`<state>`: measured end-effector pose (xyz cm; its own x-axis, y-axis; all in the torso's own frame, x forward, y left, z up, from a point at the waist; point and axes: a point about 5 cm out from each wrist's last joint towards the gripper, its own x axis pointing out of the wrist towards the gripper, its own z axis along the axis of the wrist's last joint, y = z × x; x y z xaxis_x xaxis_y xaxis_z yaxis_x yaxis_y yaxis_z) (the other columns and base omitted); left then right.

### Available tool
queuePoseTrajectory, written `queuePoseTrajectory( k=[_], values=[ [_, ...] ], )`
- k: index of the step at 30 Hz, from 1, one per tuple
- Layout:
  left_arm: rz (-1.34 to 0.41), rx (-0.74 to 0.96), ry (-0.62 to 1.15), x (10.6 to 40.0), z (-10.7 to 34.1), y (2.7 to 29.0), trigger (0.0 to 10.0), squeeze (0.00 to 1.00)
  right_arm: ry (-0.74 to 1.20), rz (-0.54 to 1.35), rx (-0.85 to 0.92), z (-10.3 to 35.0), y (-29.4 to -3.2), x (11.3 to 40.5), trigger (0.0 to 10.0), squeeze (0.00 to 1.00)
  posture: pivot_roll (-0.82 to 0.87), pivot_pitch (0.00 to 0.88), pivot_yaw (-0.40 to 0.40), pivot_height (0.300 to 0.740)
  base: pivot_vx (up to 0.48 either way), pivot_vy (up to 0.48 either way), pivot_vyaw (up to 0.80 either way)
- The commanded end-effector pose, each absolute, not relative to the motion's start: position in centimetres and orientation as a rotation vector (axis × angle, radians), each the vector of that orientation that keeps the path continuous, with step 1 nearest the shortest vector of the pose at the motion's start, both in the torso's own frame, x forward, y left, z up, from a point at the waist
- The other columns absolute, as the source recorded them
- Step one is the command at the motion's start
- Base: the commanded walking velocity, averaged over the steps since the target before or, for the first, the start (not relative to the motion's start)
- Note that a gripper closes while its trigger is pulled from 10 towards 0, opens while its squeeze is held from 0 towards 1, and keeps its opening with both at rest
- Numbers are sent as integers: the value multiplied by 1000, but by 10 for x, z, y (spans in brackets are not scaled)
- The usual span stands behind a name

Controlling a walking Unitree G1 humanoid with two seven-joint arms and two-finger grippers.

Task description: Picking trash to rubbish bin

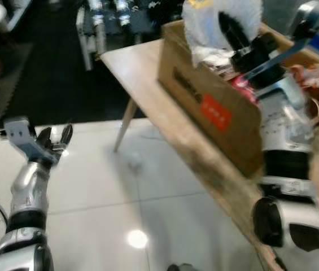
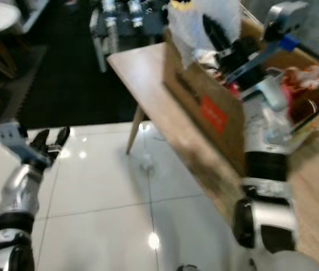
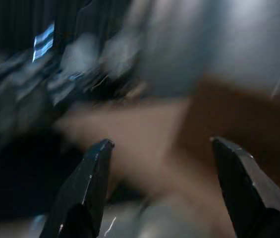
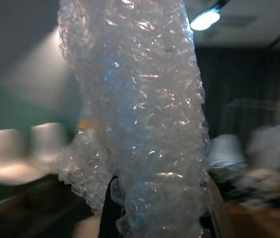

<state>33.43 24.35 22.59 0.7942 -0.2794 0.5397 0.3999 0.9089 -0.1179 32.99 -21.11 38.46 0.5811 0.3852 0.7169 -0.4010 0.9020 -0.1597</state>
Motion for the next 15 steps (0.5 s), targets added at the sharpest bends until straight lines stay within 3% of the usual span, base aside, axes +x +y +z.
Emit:
queuePoseTrajectory(
  k=[1,3,7,8,10,15],
  values=[
    [-394,-239,-549,328,230,250,10000,0,-828,458,11,385,-207,329,10000,0,102,117,-30,740,360,0,-800],
    [-439,-235,-594,323,243,249,10000,0,-814,407,-14,388,-213,330,10000,0,99,118,-31,740,349,0,-475],
    [-746,-157,-712,290,294,235,10000,0,-707,223,-140,395,-242,327,10000,0,92,120,-34,740,330,0,0],
    [-844,-83,-702,279,302,228,10000,0,-667,204,-188,397,-248,325,10000,0,91,121,-37,740,0,0,0],
    [-844,-83,-702,279,302,228,10000,0,-667,204,-188,397,-248,325,10000,0,91,121,-37,740,0,0,0],
    [-1104,143,-574,254,312,203,10000,0,-514,215,-362,390,-252,321,10000,0,86,118,-42,740,0,0,0]
  ],
)
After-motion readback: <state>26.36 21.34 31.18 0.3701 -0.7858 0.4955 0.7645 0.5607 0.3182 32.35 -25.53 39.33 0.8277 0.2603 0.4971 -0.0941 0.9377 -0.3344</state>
